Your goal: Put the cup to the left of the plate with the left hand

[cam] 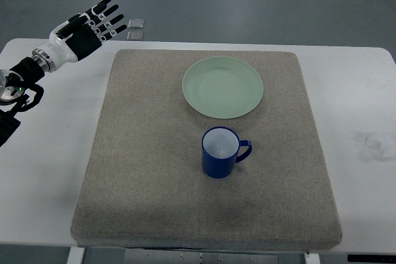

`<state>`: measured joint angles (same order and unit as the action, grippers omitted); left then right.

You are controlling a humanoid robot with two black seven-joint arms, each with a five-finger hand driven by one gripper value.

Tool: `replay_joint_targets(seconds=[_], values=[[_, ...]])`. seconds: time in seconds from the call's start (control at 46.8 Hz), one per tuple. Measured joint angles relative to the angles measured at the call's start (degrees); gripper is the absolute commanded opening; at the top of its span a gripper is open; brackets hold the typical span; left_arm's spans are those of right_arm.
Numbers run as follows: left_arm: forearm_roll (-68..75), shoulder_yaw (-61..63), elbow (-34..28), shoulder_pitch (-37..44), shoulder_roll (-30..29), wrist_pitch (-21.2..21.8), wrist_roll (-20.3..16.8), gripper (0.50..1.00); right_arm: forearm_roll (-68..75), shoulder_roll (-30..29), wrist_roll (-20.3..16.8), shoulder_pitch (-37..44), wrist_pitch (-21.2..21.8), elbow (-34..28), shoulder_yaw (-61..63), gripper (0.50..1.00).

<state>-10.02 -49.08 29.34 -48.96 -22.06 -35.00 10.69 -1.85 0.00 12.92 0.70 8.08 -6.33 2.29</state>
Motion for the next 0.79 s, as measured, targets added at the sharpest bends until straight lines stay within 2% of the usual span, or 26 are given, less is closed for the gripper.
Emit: replay_joint_targets(seconds=[0.791], values=[[0.3, 2.5, -0.3, -0.3, -1.5, 0.0, -0.2, 1.000, 0.0, 0.0, 0.0, 0.0, 0.0, 0.0, 0.0, 0.932]])
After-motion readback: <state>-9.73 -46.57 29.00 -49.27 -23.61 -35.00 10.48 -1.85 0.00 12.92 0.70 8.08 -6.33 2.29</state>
